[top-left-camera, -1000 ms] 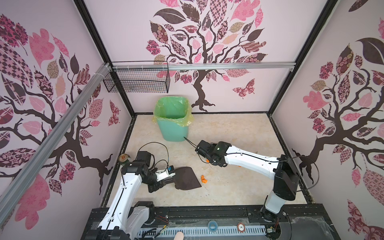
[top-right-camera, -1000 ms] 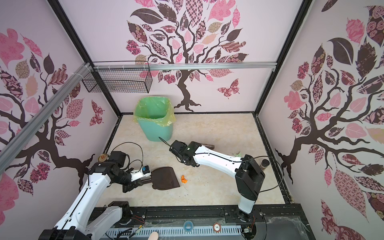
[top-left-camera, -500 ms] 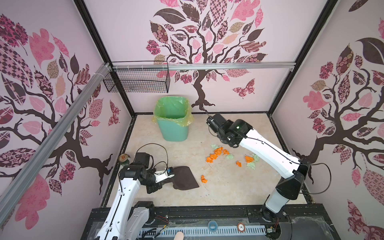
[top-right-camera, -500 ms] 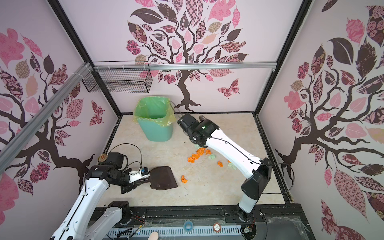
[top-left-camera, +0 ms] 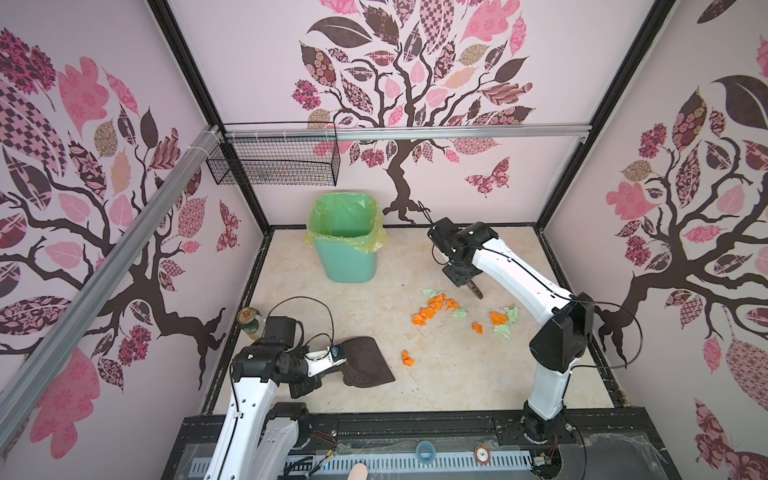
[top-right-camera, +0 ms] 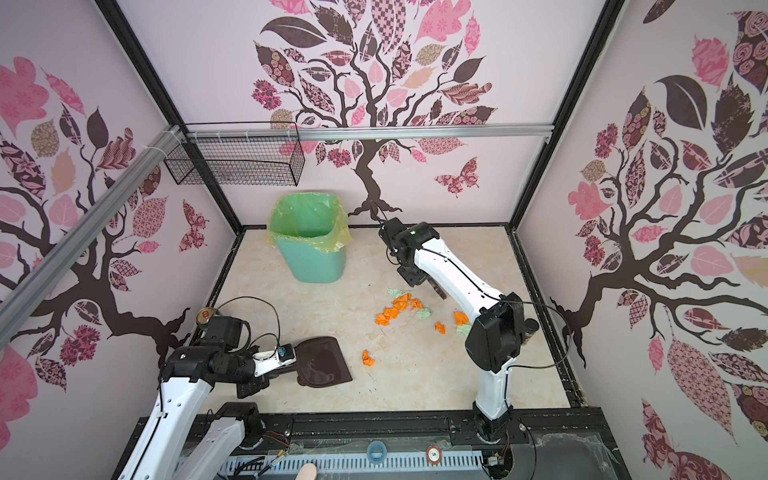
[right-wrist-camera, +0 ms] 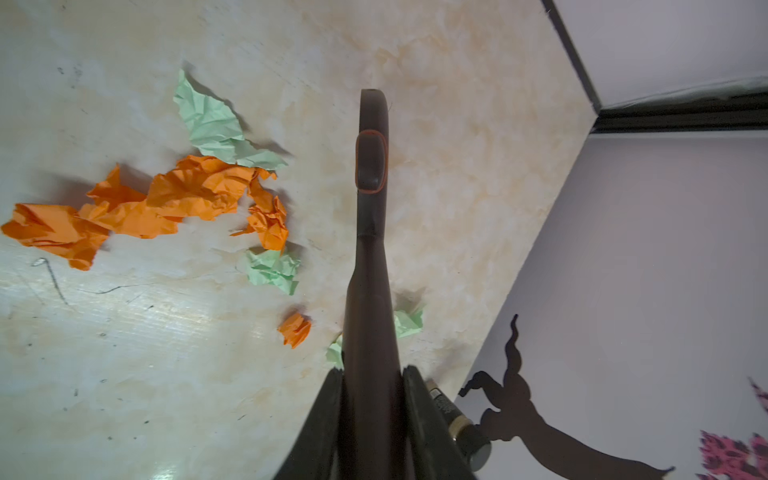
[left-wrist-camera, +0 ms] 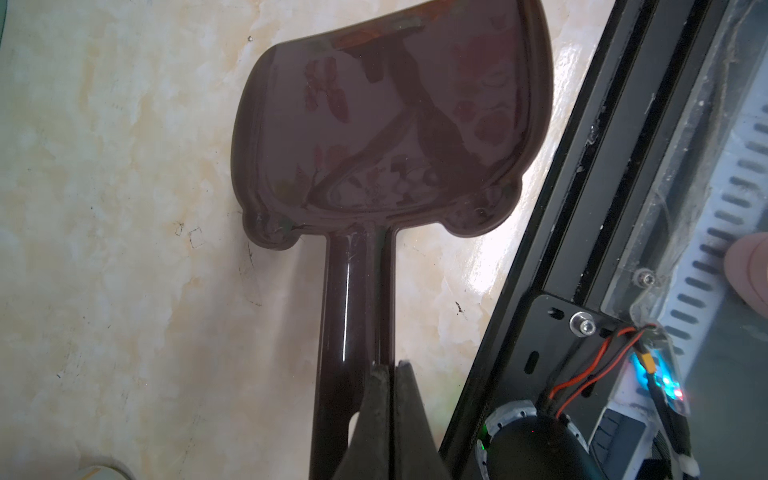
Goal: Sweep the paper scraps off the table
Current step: 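Reposition the brush with the right gripper behind the gathered scraps, then sweep the scraps with the brush toward the dustpan held by the left gripper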
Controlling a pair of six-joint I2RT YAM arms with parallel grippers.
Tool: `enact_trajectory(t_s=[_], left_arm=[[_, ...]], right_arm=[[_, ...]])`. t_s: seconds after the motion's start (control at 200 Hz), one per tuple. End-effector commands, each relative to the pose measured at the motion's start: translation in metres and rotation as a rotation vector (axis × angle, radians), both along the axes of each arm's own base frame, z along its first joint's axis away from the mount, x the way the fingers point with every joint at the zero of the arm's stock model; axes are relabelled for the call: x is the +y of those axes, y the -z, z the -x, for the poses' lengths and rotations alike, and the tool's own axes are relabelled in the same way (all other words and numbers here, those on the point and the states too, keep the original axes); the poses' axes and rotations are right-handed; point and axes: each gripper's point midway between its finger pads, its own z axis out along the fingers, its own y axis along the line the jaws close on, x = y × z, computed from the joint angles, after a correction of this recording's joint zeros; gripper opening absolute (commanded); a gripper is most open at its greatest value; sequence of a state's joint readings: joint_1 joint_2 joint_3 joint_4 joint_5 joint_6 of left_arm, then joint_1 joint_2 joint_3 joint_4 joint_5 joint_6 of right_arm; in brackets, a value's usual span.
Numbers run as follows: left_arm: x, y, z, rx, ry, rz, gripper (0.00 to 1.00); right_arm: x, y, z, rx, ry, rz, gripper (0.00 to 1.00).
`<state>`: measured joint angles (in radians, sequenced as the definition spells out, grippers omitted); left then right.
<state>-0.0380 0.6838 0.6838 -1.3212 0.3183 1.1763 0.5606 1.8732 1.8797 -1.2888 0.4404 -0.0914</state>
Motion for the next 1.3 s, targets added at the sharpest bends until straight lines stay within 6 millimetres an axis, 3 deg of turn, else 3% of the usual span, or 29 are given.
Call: enact_trajectory(t_s=[0.0, 0.17, 0.3, 0.485, 0.83, 1.296], left_arm=[[-0.005, 0.004, 0.005, -0.014, -0.033, 0.036, 0.00], [-0.006, 0.005, 0.005, -0.023, -0.012, 0.016, 0.00], [-0.007, 0.017, 0.006, -0.011, 0.087, -0.063, 0.00], [-0.008, 0.031, -0.011, -0.075, 0.180, -0.179, 0.00], [-0.018, 0.029, -0.039, -0.097, 0.122, -0.178, 0.00], [-0.039, 0.039, -0.040, -0.059, 0.132, -0.223, 0.00]], right_arm=[[0.004, 0.009, 0.012, 0.073, 0.062, -0.081, 0.00], [0.003, 0.013, 0.027, 0.112, 0.075, -0.109, 0.00], [0.009, 0.009, 0.038, 0.123, 0.084, -0.182, 0.00], [0.017, 0.008, 0.053, 0.165, 0.102, -0.262, 0.00], [0.031, 0.015, 0.077, 0.256, 0.074, -0.296, 0.00], [0.095, 0.023, 0.096, 0.315, -0.047, -0.270, 0.00]])
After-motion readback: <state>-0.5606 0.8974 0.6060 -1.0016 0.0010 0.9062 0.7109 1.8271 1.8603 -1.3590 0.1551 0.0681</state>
